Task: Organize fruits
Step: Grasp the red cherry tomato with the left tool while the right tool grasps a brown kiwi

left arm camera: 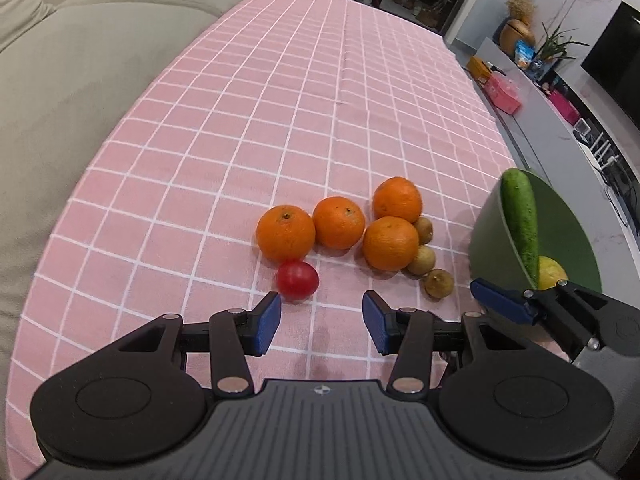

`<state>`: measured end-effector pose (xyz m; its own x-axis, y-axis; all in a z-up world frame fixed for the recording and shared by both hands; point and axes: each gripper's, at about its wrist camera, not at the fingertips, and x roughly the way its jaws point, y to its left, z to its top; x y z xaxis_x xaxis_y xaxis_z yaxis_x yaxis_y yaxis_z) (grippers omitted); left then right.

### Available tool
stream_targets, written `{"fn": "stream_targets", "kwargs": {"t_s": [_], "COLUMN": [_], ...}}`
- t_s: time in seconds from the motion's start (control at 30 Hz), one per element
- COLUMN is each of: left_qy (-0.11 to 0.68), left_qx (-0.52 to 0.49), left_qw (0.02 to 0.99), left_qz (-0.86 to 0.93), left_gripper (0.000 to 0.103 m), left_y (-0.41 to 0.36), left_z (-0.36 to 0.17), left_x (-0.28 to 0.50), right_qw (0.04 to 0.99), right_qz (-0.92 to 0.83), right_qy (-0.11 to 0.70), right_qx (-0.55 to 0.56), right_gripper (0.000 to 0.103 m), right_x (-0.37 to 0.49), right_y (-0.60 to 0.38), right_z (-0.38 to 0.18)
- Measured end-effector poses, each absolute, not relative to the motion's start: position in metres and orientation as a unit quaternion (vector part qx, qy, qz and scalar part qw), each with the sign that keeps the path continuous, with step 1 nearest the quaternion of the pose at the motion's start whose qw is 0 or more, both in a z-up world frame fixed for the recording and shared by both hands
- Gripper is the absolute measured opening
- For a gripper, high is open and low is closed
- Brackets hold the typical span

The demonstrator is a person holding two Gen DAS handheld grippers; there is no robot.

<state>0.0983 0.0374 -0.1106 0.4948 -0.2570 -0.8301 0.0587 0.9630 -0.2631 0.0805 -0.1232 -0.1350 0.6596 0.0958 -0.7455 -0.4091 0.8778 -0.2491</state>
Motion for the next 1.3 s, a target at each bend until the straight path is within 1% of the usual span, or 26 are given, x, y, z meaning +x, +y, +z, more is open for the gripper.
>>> {"fn": "stream_targets", "kwargs": {"t_s": [0.07, 0.17, 0.37, 0.57, 0.8, 0.83, 0.87, 0.93, 1.0, 1.13, 1.3], "left_qy": [0.496, 0.499, 0.497, 0.504, 0.508, 0.509, 0.509, 0.510, 0.511, 0.511, 0.515], "left_qx": [-0.098, -0.081, -0.038, -0.037, -0.040, -0.039, -0.038, -0.036, -0.039, -0.037, -0.071], "left_qw": [0.858, 0.860, 0.864, 0.860, 0.858, 0.857, 0.857, 0.857, 0.856, 0.856, 0.851], "left_qz": [-0.087, -0.078, -0.072, -0.071, -0.071, -0.071, -0.070, -0.067, -0.068, -0.071, -0.075], "left_gripper": [0.055, 0.055, 0.055, 0.053, 0.044, 0.042, 0.042, 0.038, 0.037, 0.033, 0.032], "left_y": [0.036, 0.033, 0.025, 0.024, 0.023, 0.023, 0.023, 0.024, 0.025, 0.023, 0.029], "left_z": [-0.117, -0.125, -0.131, -0.141, -0.146, -0.147, -0.147, -0.147, -0.147, -0.148, -0.145], "left_x": [0.103, 0.107, 0.112, 0.117, 0.122, 0.123, 0.123, 0.123, 0.124, 0.124, 0.123], "right_qw": [0.883, 0.880, 0.870, 0.863, 0.846, 0.842, 0.836, 0.833, 0.833, 0.830, 0.837], "right_qz": [0.146, 0.140, 0.117, 0.110, 0.108, 0.111, 0.114, 0.112, 0.106, 0.106, 0.113], "right_qy": [0.385, 0.390, 0.385, 0.373, 0.362, 0.359, 0.360, 0.356, 0.360, 0.356, 0.359], "right_qx": [-0.227, -0.233, -0.286, -0.322, -0.376, -0.388, -0.397, -0.409, -0.405, -0.416, -0.398], "right_gripper": [0.036, 0.036, 0.036, 0.035, 0.034, 0.028, 0.025, 0.024, 0.022, 0.021, 0.020], "right_x": [0.081, 0.087, 0.098, 0.099, 0.096, 0.095, 0.094, 0.093, 0.097, 0.098, 0.096], "right_y": [-0.119, -0.120, -0.116, -0.112, -0.106, -0.104, -0.102, -0.101, -0.102, -0.101, -0.103], "right_z": [-0.143, -0.149, -0.166, -0.173, -0.181, -0.183, -0.185, -0.187, -0.187, -0.190, -0.184]}}
